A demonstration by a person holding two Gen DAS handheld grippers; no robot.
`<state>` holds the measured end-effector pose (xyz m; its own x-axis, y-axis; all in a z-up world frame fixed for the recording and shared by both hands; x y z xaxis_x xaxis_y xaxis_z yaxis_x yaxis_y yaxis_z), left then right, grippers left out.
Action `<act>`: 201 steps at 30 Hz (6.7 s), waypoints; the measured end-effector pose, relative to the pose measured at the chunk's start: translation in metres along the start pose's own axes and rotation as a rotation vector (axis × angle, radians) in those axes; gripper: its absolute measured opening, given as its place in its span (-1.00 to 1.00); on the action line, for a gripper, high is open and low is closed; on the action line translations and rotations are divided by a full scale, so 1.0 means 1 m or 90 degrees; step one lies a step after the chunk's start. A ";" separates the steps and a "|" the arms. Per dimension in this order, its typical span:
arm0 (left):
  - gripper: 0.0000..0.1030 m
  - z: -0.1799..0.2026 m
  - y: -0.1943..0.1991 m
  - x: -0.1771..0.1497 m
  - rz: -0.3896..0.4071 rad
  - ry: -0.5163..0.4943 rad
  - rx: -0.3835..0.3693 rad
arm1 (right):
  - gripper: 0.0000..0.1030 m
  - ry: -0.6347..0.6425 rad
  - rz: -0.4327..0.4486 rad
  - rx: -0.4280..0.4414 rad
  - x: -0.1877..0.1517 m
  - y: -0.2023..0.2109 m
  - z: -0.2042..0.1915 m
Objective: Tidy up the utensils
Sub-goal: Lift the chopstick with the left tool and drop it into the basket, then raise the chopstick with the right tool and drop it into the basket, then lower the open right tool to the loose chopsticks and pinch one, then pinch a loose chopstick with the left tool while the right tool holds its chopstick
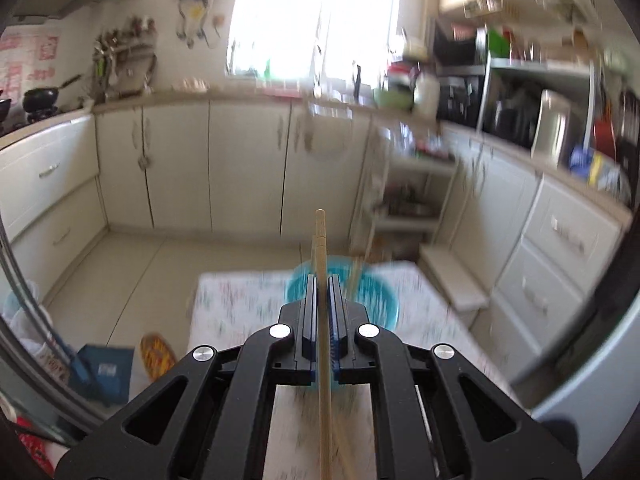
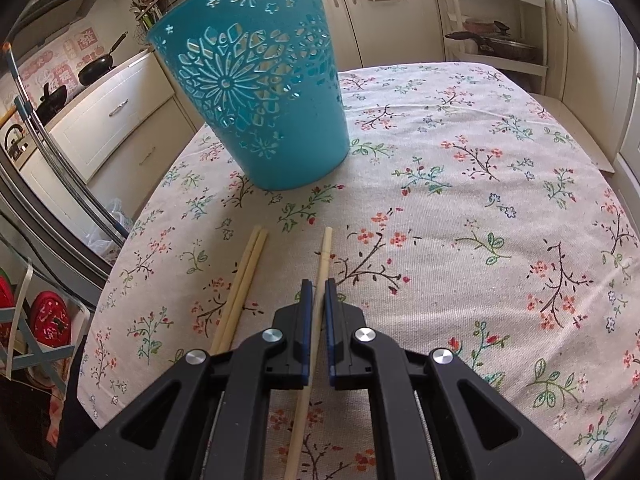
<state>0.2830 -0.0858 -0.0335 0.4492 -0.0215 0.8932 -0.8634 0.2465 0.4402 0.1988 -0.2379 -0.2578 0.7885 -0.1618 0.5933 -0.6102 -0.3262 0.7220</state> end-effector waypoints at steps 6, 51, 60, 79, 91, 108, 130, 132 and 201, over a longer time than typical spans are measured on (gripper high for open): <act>-0.91 0.008 -0.032 0.042 0.050 0.036 0.001 | -0.88 -0.016 -0.001 0.013 0.001 0.000 0.003; 0.28 -0.056 -0.115 -0.186 -0.233 -0.040 0.162 | -0.68 0.093 -0.015 -0.065 -0.008 0.001 -0.024; 0.55 -0.056 -0.126 -0.203 -0.263 -0.042 0.156 | -0.82 0.039 -0.028 -0.062 -0.008 0.004 -0.015; 0.69 -0.054 -0.139 -0.207 -0.313 -0.034 0.141 | -0.89 -0.091 0.054 0.109 0.018 0.066 -0.018; 0.72 -0.054 -0.139 -0.207 -0.314 -0.036 0.140 | -0.89 -0.046 0.191 0.162 0.102 0.120 -0.053; 0.74 -0.058 -0.139 -0.206 -0.309 -0.021 0.128 | -0.88 0.007 0.380 -0.048 0.214 0.057 -0.070; 0.74 -0.063 -0.139 -0.205 -0.304 0.003 0.139 | -0.58 0.026 0.103 -0.032 0.043 0.038 -0.046; 0.74 -0.063 -0.139 -0.206 -0.304 0.004 0.140 | -0.58 0.024 0.055 -0.029 0.025 0.021 -0.045; -0.81 0.013 -0.115 -0.220 -0.338 -0.103 0.059 | -0.83 -0.045 0.008 0.001 0.003 0.008 0.011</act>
<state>0.2805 -0.1218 -0.2790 0.7930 -0.2700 0.5461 -0.5480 0.0755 0.8331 0.1969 -0.2515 -0.2542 0.7845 -0.2307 0.5756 -0.6197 -0.3257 0.7140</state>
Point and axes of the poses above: each gripper's, at about its wrist camera, not at the fingertips, and y roughly against the way its jaws point, z to its right, x to its top, the point moved 3 cm from there along -y, roughly the way its jaws point, and after that the axes turned 5 degrees about x, right-handed, at the moved point
